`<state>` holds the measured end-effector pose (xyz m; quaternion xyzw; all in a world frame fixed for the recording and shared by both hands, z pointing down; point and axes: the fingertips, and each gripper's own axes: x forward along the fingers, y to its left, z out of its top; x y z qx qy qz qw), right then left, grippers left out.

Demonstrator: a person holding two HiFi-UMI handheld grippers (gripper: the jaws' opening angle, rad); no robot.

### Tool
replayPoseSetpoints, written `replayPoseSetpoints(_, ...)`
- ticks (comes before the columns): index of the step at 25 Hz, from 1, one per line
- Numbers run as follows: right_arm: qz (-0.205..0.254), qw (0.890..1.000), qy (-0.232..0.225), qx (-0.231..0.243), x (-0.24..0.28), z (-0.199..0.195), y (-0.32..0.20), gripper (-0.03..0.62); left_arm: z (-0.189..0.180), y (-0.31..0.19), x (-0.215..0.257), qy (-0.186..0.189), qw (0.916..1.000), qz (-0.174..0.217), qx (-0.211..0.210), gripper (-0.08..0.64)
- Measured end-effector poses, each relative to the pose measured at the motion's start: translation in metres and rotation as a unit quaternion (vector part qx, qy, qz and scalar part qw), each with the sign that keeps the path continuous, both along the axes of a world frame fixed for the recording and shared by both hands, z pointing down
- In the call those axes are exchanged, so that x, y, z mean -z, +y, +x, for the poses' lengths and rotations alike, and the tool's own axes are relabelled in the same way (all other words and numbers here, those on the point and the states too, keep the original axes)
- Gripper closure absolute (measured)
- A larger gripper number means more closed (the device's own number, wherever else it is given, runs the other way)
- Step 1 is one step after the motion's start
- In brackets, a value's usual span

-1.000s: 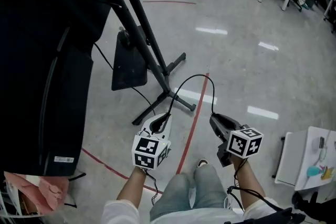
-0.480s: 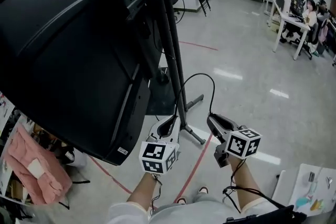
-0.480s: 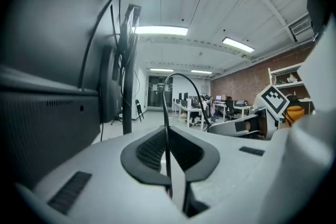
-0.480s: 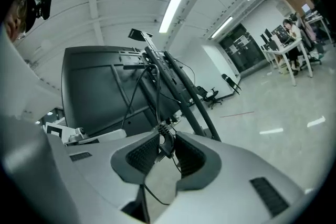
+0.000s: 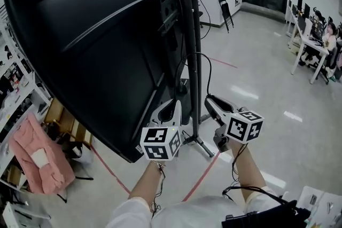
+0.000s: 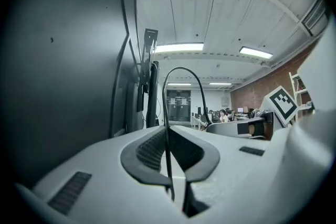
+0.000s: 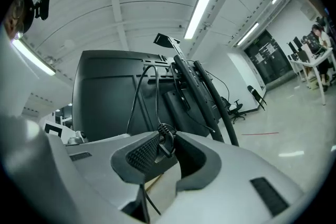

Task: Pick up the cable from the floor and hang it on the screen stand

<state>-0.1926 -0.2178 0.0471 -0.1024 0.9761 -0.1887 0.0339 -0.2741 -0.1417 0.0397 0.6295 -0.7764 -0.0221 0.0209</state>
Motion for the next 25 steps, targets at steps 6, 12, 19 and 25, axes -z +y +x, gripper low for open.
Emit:
replayPoseSetpoints(6, 0.029, 0.999, -0.008, 0.042, 0.041, -0.028, -0.004, 0.485, -0.014, -0.002, 0.037, 0.006, 0.9977, 0.039, 0.055, 0.537)
replayPoseSetpoints(12, 0.049, 0.996, -0.028, 0.072, 0.090, -0.050, -0.005, 0.485, -0.026, -0.002, 0.080, 0.004, 0.9920, 0.064, 0.109, 0.535)
replayPoseSetpoints(19, 0.061, 0.992, -0.050, 0.099, 0.133, -0.067, -0.010, 0.485, -0.044, -0.003, 0.120, 0.013, 0.9828, 0.085, 0.164, 0.535)
replayPoseSetpoints(25, 0.046, 0.991, -0.072, 0.104, 0.158, -0.079, -0.026, 0.485, -0.057, -0.014, 0.144, 0.018, 0.9801, 0.089, 0.177, 0.535)
